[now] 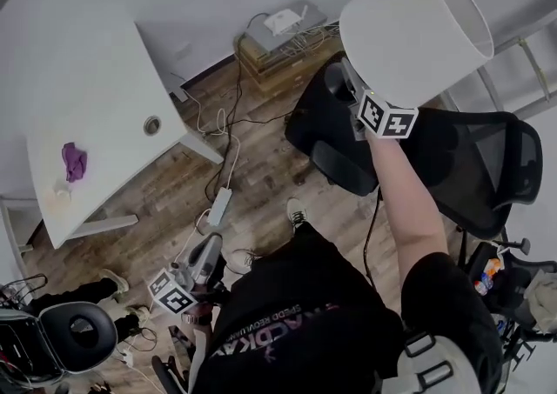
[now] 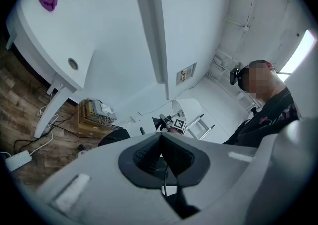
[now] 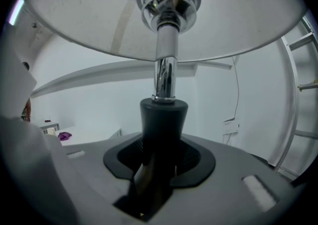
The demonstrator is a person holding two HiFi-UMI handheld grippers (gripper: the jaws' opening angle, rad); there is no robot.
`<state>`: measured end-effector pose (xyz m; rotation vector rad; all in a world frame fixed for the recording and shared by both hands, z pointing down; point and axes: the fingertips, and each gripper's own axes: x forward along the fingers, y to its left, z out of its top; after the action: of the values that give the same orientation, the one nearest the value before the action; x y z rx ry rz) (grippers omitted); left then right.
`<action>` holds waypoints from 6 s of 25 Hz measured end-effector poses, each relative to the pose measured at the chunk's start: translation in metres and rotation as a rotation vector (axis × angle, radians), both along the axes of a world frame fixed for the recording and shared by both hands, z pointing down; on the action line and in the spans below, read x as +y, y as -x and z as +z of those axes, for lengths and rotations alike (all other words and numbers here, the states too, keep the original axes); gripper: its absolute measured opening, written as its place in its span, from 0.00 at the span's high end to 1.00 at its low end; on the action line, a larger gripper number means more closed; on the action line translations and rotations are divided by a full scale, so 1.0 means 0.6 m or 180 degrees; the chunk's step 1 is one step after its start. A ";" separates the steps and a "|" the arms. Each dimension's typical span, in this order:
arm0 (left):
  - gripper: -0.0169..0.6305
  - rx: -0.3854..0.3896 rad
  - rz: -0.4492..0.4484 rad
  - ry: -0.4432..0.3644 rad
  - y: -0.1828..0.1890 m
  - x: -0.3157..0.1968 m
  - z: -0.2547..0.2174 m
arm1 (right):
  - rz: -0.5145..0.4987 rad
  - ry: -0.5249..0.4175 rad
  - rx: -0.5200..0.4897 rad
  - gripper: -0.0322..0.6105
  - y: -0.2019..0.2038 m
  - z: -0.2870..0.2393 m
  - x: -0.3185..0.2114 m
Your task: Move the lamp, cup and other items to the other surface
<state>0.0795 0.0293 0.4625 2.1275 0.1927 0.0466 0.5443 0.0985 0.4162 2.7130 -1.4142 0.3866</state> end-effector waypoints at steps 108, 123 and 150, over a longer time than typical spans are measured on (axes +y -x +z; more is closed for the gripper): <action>0.98 -0.0888 0.0965 0.0495 -0.102 0.233 0.217 | 0.1382 0.0981 -0.1183 0.95 0.041 0.566 0.558; 0.98 -0.0170 0.0313 0.0016 0.000 0.100 0.076 | 0.0242 0.0069 -0.0820 0.95 0.177 0.230 0.266; 0.98 0.0208 -0.0887 -0.0496 0.253 -0.045 -0.036 | -0.5087 -0.0026 -0.1794 0.95 1.023 0.042 -0.170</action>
<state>-0.0726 0.0024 0.4411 2.2939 -0.0730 -0.1770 -0.0696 -0.0036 0.4411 0.7176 -2.9485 0.8852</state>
